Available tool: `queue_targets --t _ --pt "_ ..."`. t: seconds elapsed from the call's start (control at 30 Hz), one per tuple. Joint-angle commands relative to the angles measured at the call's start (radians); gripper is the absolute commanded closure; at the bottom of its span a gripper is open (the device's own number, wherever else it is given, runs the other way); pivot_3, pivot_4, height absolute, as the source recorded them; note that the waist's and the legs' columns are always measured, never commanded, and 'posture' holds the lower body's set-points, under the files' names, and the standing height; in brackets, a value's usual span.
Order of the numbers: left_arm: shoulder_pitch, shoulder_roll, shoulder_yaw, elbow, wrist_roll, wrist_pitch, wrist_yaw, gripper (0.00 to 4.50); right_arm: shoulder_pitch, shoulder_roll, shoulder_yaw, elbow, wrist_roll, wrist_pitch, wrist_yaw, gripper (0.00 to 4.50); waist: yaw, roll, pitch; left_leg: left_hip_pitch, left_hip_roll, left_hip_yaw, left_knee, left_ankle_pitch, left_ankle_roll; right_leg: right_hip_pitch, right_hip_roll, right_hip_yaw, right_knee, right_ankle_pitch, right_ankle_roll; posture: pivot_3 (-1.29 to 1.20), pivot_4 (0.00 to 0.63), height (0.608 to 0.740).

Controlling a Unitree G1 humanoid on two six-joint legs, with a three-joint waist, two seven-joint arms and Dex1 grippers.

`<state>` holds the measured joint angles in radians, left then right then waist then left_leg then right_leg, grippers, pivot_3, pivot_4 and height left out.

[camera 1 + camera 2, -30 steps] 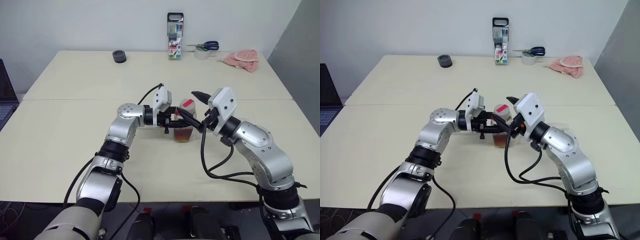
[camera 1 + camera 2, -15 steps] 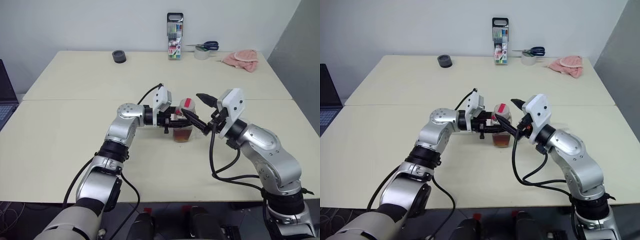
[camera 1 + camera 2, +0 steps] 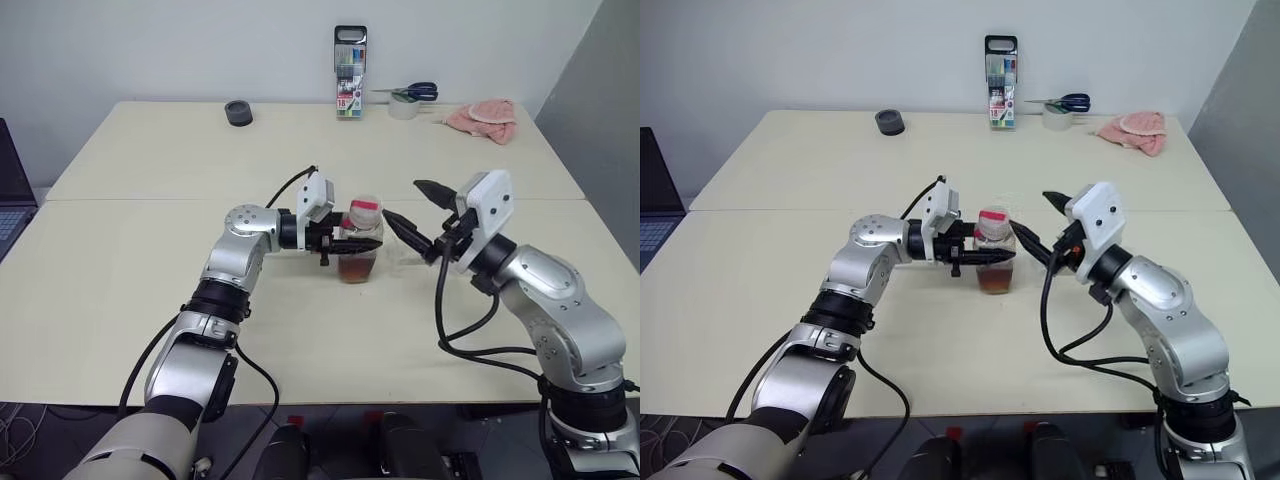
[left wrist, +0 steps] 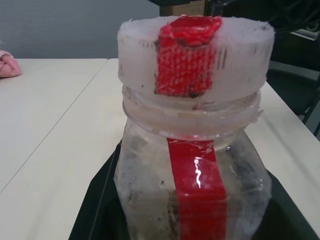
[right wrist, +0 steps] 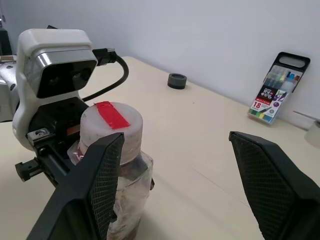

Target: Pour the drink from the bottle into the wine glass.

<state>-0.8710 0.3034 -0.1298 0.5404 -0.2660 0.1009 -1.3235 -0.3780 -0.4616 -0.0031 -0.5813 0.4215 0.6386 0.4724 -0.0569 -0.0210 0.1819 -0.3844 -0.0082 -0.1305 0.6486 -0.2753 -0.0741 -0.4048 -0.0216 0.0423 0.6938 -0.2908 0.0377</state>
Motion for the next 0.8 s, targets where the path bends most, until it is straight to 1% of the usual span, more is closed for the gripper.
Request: queue_targets --t 0.03,0.2,0.4,0.57,0.8 --pt "-0.025 0.000 0.023 -0.014 -0.028 0.003 -0.014 2.76 -0.008 -0.020 -0.028 -0.085 0.071 0.027 0.030 0.93 0.000 0.000 0.000 0.000 0.000 0.000 0.000 0.000 0.000 0.000 0.000 0.000 0.000 0.000 0.000 0.00 0.150 0.740" --pt "-0.049 0.007 0.040 0.001 -0.051 0.042 -0.039 2.76 -0.040 -0.019 0.002 -0.100 0.086 0.050 0.018 0.93 0.000 0.000 0.000 0.000 0.000 0.000 0.000 0.000 0.000 0.000 0.000 0.000 0.000 0.000 0.000 0.00 0.150 0.740" --pt "-0.071 0.024 0.044 0.019 -0.061 0.079 -0.084 2.76 -0.097 0.023 0.069 -0.052 0.028 0.033 -0.024 0.93 -0.001 0.000 0.000 0.000 0.000 0.000 0.000 0.000 0.000 0.000 0.000 0.000 0.000 0.000 0.000 0.00 0.150 0.740" --pt "-0.082 0.029 0.037 0.040 -0.047 0.057 -0.100 2.76 -0.134 0.058 0.108 -0.010 -0.019 0.016 -0.046 0.93 -0.001 0.000 0.000 0.000 0.000 0.000 0.000 0.000 0.000 0.000 0.000 0.000 0.000 0.000 0.000 0.00 0.150 0.740" --pt "-0.083 0.032 0.030 0.062 -0.031 0.022 -0.112 2.76 -0.159 0.083 0.121 0.017 -0.055 0.016 -0.054 0.93 -0.001 0.000 0.000 0.000 0.000 -0.001 0.000 0.000 0.000 0.000 0.000 0.000 0.000 0.000 0.000 0.00 0.150 0.740"
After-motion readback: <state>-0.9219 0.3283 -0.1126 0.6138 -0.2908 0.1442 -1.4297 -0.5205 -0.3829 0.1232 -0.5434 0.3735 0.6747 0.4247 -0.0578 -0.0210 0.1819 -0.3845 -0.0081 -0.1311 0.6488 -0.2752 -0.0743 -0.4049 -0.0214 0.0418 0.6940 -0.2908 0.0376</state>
